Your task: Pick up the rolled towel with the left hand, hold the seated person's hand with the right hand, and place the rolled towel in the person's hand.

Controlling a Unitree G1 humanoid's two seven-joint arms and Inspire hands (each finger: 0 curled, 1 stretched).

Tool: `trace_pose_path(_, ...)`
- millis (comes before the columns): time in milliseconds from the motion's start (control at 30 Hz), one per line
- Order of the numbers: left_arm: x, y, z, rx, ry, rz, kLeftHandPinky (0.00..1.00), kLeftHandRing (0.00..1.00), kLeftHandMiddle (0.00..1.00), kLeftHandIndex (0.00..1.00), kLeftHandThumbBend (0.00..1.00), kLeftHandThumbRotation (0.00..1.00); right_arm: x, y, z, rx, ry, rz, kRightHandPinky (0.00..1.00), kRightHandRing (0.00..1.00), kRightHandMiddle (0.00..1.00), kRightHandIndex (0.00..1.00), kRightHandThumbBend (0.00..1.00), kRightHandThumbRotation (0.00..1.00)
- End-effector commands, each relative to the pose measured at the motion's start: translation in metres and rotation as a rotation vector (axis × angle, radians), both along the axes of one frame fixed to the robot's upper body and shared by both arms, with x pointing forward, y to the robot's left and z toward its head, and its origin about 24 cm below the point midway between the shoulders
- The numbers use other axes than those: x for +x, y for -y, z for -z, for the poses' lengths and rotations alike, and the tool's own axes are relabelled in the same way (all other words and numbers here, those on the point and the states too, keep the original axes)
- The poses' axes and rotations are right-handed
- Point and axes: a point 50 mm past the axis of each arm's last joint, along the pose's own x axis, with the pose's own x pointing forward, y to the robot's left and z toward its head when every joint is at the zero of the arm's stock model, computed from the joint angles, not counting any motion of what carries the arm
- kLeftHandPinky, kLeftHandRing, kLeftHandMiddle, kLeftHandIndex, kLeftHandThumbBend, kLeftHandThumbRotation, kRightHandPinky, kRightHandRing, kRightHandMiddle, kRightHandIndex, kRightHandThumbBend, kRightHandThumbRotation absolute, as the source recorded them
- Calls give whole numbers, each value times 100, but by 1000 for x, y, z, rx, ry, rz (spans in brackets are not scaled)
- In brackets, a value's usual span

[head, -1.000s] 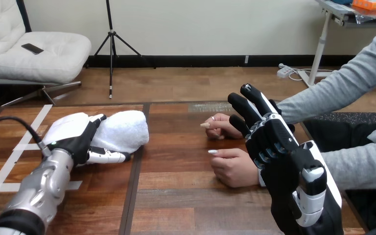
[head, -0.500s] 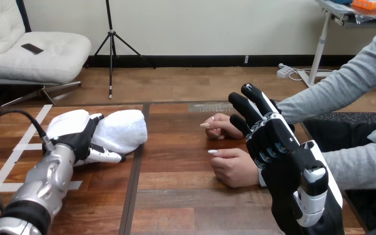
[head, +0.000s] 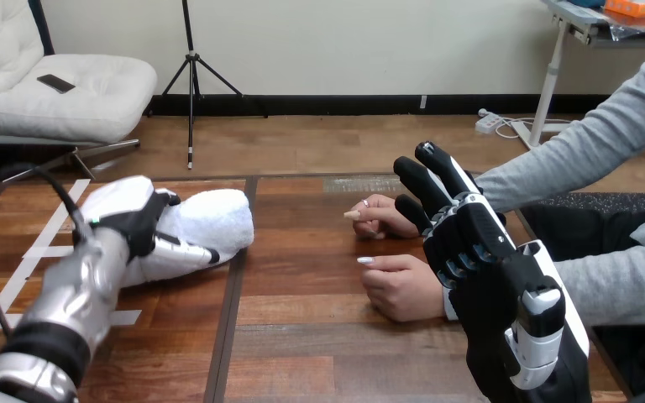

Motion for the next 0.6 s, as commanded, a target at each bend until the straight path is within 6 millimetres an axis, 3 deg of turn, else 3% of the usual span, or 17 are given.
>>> trace_pose_path(0,12,11,-27,-31,53,33,59,83,83,83,86,43,7,0,-15,32,102,7,100,100,94,95,91,100)
trace_pose_path(133,13,12,-30,-33,57,39,56,82,82,82,86,38,8,0,-15,32,102,6,100,100,94,95,90,100)
trace_pose_path(567,14,14,-32,52,94,69,59,81,81,81,87,18,8,-1,-16,30,103,3,100,100,94,95,90,100)
